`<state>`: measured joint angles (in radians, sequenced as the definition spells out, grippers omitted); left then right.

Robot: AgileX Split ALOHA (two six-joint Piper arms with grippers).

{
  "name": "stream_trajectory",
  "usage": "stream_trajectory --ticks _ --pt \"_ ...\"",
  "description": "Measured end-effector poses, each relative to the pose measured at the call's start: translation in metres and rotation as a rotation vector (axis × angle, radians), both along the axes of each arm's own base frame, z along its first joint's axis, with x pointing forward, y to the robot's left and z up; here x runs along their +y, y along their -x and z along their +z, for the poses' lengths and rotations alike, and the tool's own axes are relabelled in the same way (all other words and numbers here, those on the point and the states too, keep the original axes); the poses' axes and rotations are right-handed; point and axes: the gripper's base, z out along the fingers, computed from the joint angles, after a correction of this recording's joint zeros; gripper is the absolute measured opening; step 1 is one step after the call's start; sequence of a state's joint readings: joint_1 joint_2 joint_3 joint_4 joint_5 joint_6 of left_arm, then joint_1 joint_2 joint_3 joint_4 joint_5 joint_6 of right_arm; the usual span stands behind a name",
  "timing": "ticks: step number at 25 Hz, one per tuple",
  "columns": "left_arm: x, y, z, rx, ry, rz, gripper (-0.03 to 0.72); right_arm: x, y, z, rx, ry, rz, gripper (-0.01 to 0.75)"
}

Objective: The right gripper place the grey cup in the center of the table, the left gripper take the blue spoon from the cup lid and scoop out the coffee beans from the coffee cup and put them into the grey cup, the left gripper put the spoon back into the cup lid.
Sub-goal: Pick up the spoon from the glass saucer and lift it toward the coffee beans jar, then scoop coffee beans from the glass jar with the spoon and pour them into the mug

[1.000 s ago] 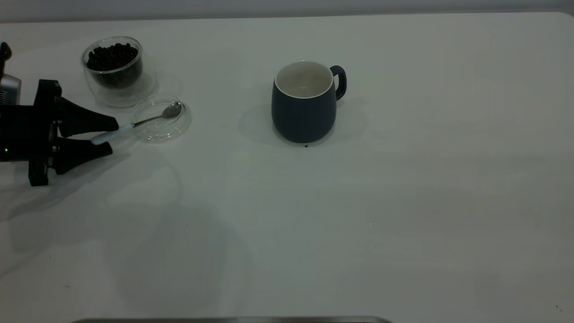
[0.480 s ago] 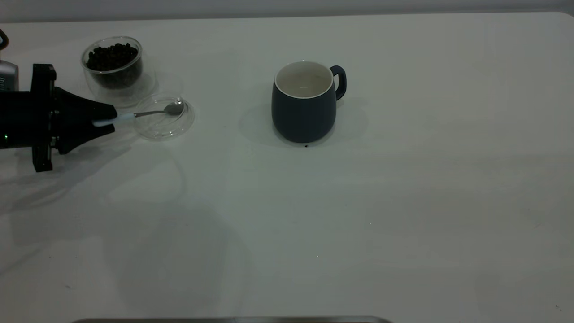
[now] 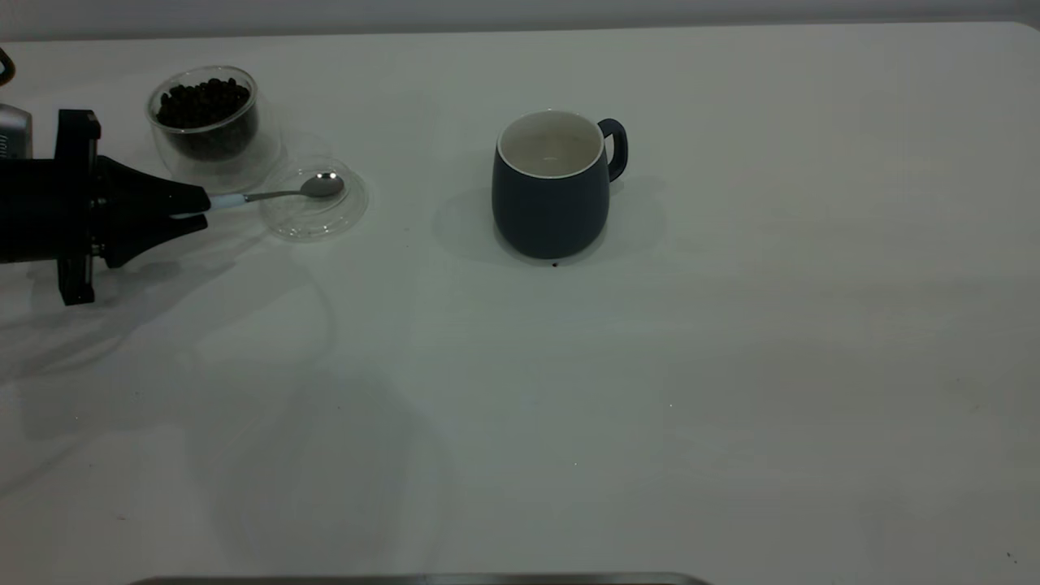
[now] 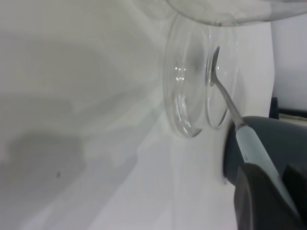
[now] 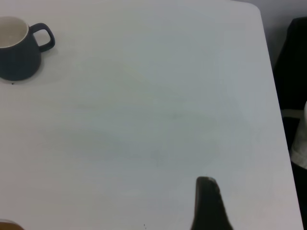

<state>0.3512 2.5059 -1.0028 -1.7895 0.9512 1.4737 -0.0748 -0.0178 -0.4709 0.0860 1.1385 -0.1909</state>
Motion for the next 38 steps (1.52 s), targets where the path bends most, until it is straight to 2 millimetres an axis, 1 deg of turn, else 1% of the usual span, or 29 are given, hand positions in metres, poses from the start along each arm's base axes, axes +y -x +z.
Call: stream_trajectory --ticks 4,6,9,12,17,19,22,23,25,26,29,32,33,35,37,38 --pt "0.003 0.003 0.001 0.032 0.035 0.005 0.134 0.0 0.0 0.0 0.0 0.0 0.0 0.459" --pt "0.008 0.005 0.002 0.041 0.048 0.0 0.134 0.0 0.0 0.0 0.0 0.0 0.0 0.459" --pt "0.018 0.008 0.01 0.056 0.061 -0.01 0.134 0.0 0.0 0.0 0.0 0.0 0.0 0.459" --pt "0.029 0.009 0.026 0.027 0.064 -0.031 0.134 0.0 0.0 0.0 0.0 0.0 0.0 0.459" --pt "0.042 0.011 0.062 0.025 0.119 -0.059 0.134 0.0 0.0 0.0 0.0 0.0 0.0 0.459" --pt "0.049 0.009 0.077 0.008 0.13 -0.069 0.134 0.0 0.0 0.0 0.0 0.0 0.0 0.459" --pt "0.064 -0.006 0.105 -0.02 0.062 -0.141 0.134 0.0 0.0 0.0 0.0 0.0 0.0 0.459" --pt "0.068 -0.011 0.113 -0.003 0.038 -0.172 0.134 0.0 0.0 0.0 0.0 0.0 0.0 0.459" --pt "0.082 -0.024 0.131 0.048 -0.072 -0.26 0.134 0.0 0.0 0.0 0.0 0.0 0.0 0.459" --pt "0.088 -0.027 0.136 0.097 -0.128 -0.296 0.134 0.0 0.0 0.0 0.0 0.0 0.0 0.459" --pt "0.109 -0.042 0.157 0.151 -0.296 -0.336 0.134 0.0 0.0 0.0 0.0 0.0 0.0 0.459" --pt "0.12 -0.058 0.176 0.103 -0.363 -0.314 0.134 0.0 0.0 0.0 0.0 -0.001 0.0 0.459" --pt "0.122 -0.063 0.18 0.084 -0.366 -0.303 0.134 0.0 0.0 0.0 0.0 -0.001 0.0 0.459" --pt "0.124 -0.072 0.179 0.053 -0.346 -0.278 0.134 0.0 0.0 0.0 0.0 -0.001 0.0 0.459" --pt "0.123 -0.079 0.171 0.039 -0.308 -0.266 0.134 0.0 0.0 0.0 0.0 -0.001 0.0 0.459" --pt "0.122 -0.082 0.163 0.037 -0.291 -0.267 0.134 0.0 0.0 0.0 0.0 -0.001 0.0 0.459"
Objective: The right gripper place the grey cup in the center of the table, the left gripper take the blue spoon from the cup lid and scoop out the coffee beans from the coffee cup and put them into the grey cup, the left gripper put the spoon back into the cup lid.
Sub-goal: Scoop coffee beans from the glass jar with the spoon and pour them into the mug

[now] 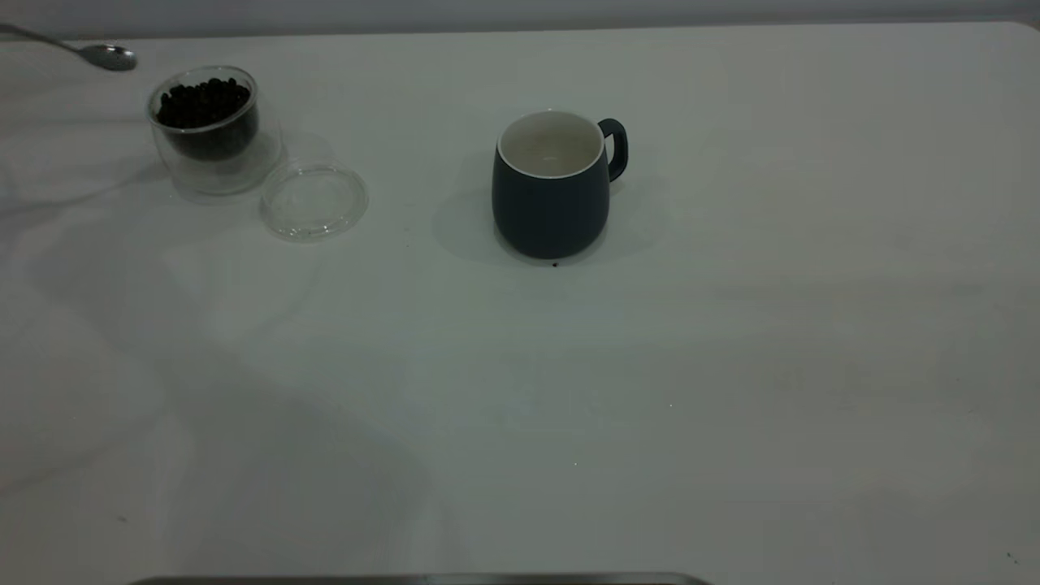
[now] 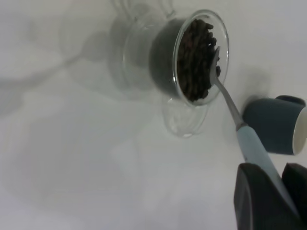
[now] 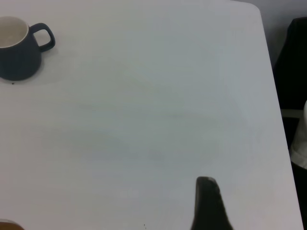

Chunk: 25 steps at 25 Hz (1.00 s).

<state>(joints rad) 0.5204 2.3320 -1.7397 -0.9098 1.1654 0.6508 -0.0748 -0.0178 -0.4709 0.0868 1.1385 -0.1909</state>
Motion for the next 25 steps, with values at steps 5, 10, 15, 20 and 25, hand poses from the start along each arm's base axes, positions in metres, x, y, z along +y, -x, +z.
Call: stream_trajectory --ticks 5,10,15,20,25 --pt "-0.003 -0.005 -0.035 -0.019 0.057 -0.032 0.134 0.0 0.0 0.0 0.0 0.0 0.0 0.459" --pt "-0.008 -0.009 -0.04 -0.126 0.068 -0.083 0.134 0.0 0.0 0.0 0.0 0.0 0.0 0.459" --pt "-0.023 -0.015 -0.047 -0.196 0.052 -0.175 0.134 0.0 0.0 0.0 0.0 0.0 0.0 0.459" --pt "-0.035 -0.018 -0.055 -0.253 0.035 -0.258 0.134 0.0 0.0 0.0 0.0 0.0 0.0 0.459" --pt "-0.035 -0.018 -0.055 -0.272 0.03 -0.267 0.134 0.0 0.0 0.0 0.0 0.0 0.0 0.459"
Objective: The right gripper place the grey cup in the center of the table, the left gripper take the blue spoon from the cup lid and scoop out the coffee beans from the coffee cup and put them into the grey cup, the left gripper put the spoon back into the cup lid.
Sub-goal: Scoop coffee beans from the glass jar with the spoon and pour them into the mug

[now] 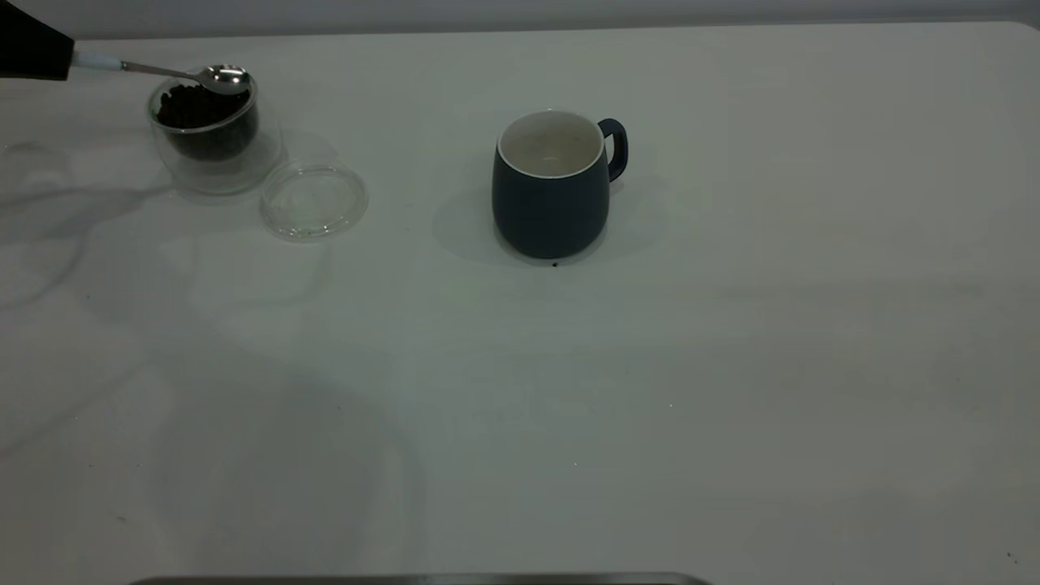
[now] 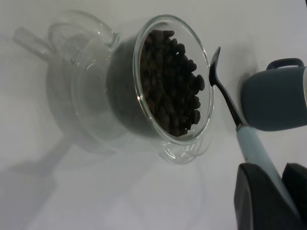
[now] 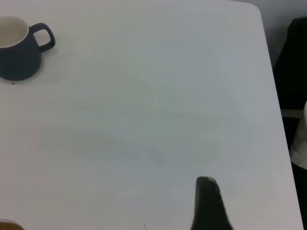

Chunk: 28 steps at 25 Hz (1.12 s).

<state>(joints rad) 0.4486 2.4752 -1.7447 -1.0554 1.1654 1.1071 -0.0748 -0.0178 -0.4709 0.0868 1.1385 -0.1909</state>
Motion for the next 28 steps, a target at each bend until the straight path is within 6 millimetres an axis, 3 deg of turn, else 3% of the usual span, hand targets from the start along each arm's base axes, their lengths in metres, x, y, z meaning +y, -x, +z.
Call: stream_trajectory --ticks 19,28 --pt "0.008 -0.006 -0.005 -0.067 -0.099 0.054 0.134 0.0 0.0 0.0 0.0 0.0 0.0 0.459" --pt "0.005 -0.006 -0.018 -0.049 -0.083 0.044 0.134 0.0 0.0 0.0 0.0 0.0 0.0 0.459"
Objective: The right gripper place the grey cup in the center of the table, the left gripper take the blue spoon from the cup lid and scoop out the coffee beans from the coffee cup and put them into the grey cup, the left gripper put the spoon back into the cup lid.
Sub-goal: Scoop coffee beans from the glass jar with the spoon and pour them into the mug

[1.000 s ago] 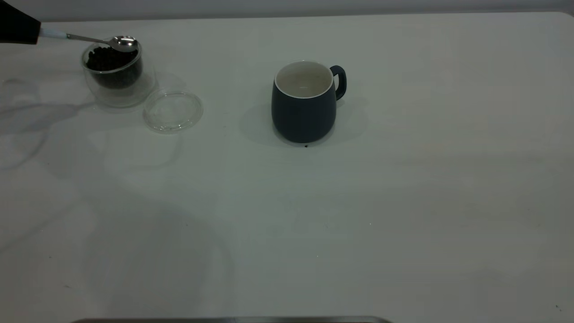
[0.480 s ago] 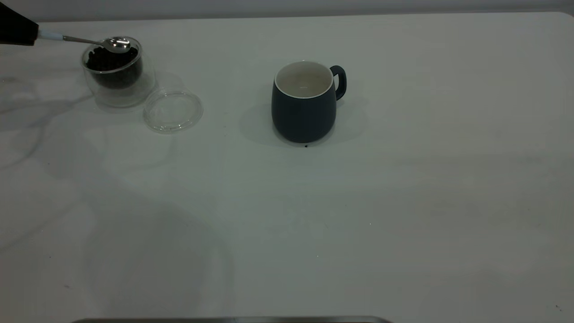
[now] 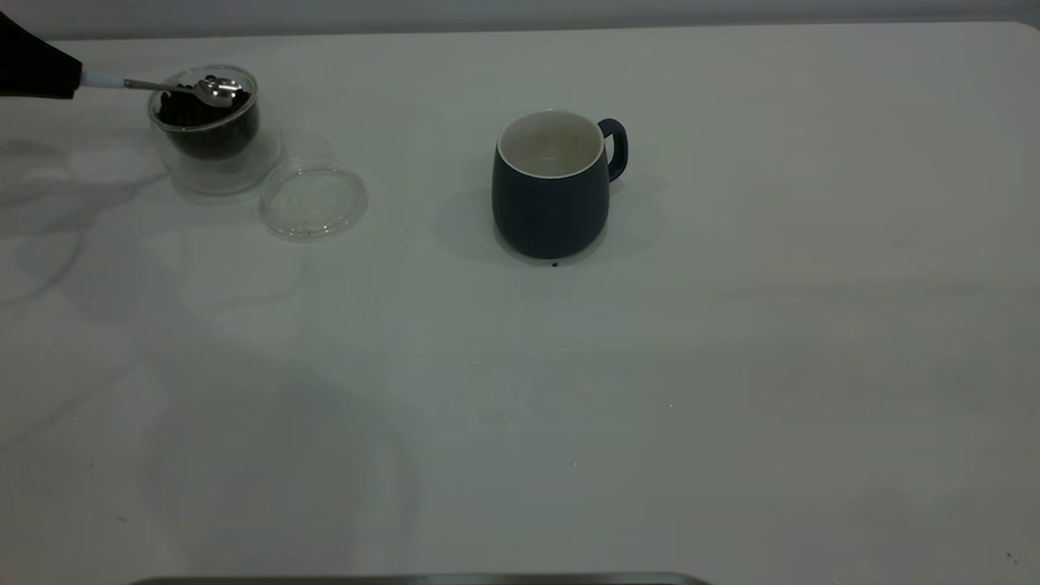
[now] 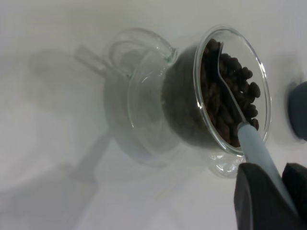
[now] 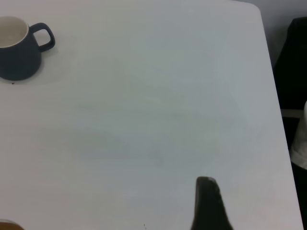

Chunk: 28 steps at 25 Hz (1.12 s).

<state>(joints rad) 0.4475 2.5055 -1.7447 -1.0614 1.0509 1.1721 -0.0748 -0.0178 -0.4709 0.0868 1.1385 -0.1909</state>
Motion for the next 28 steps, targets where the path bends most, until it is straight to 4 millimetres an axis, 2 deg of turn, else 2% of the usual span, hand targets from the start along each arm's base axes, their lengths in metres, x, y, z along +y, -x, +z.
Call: stream_trajectory --ticks 18,28 --pt "-0.0018 0.0071 -0.0015 0.354 0.129 0.185 0.134 0.0 0.0 0.0 0.0 0.0 0.0 0.459" --pt "-0.0025 0.0078 -0.0009 0.413 0.16 0.221 0.134 0.0 0.0 0.0 0.0 0.0 0.0 0.459"
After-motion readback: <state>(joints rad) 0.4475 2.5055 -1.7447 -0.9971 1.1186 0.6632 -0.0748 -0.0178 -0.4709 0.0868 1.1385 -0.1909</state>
